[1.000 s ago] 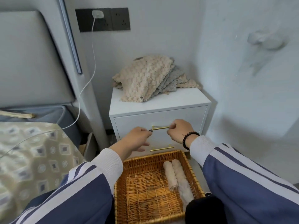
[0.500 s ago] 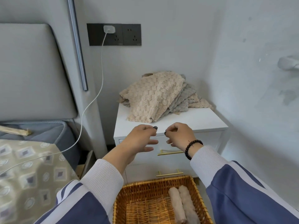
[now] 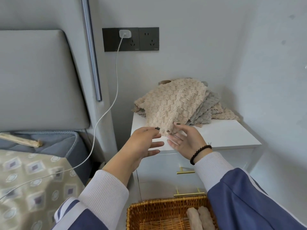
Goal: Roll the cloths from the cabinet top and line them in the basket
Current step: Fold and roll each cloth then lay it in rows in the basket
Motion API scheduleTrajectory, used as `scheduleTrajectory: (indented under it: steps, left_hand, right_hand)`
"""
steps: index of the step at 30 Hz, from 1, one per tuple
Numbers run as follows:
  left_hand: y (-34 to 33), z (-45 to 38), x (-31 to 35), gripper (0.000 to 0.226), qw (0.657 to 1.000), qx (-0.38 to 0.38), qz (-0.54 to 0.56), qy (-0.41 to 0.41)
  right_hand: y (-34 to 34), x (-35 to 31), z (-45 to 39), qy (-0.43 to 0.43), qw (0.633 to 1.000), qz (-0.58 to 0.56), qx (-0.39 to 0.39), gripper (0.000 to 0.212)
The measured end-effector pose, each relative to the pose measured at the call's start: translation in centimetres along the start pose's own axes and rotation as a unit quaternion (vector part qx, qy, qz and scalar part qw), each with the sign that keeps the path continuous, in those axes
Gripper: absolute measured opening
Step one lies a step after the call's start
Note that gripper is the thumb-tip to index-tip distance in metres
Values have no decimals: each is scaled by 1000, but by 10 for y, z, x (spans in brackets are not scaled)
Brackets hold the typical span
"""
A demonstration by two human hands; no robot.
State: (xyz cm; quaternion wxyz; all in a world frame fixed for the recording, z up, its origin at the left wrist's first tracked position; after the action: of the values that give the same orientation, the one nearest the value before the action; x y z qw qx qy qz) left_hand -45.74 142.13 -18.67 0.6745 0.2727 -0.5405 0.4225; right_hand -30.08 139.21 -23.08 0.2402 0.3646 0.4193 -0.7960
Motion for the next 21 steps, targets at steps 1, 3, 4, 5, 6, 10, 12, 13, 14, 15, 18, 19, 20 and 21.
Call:
scheduleTrajectory:
  steps: [1,3,4,5,6,10,12,13,14,15,18,19,20,21]
  left_hand:
    - [3,0,0,15,1000,2,-3,1]
    - [9,2,0,20,1000,3,-10,2]
    - [12,3,0,22,1000,4,-13,3]
    - [15,4,0,23,1000,5,-15,3]
    - [18,4,1,24,1000,5,-17,4]
    - [20,9,-1,26,999,-1,-29,19]
    - [17,11,-4,27,999,-10,-31,31]
    - [14,12,-6,28,999,-17,-32,39]
    - [11,13,-8,28,998,-23,-33,47]
    - [7,15,-11,29,997,-31,-35,53]
    - [-4,20,-16,32,996,-50,-34,72]
    - [-8,22,-18,33,995,-55,-19,78]
    - [-11,22,-20,35,994,-61,4,86]
    - [-15,24,-21,38,993,-66,29,93]
  right_hand:
    - [0,0,-1,-1,1000,-13,4,15]
    - [0,-2,-3,10,999,-21,28,7]
    - [0,-3,-3,19,999,-15,46,6]
    - [-1,-4,-3,29,998,-2,62,6]
    - [-1,-6,-2,40,996,14,75,8]
    - [-10,-17,14,100,990,74,69,17]
    - [-14,-24,29,131,985,94,53,19]
    - [-15,-26,38,144,983,101,43,20]
    - [-16,-28,47,154,982,104,30,21]
    - [-16,-30,57,160,982,104,15,22]
    - [-13,-33,84,162,982,85,-38,29]
    - [-12,-33,93,156,983,75,-55,33]
    - [-11,-33,99,146,985,66,-70,36]
    - [-9,-34,107,136,985,62,-83,38]
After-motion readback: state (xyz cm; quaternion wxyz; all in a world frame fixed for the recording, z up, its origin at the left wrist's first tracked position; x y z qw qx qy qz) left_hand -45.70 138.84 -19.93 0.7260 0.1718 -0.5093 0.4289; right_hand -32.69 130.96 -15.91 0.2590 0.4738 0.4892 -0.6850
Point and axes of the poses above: each hand's wrist, its own z-axis away from the middle knuckle, its own y-axis out of the back of the hand, x = y × z, the point moved 3 cm from there along -z, towards the middle knuckle, and after that the axes turned 4 degrees about z, right-handed, at the moved point
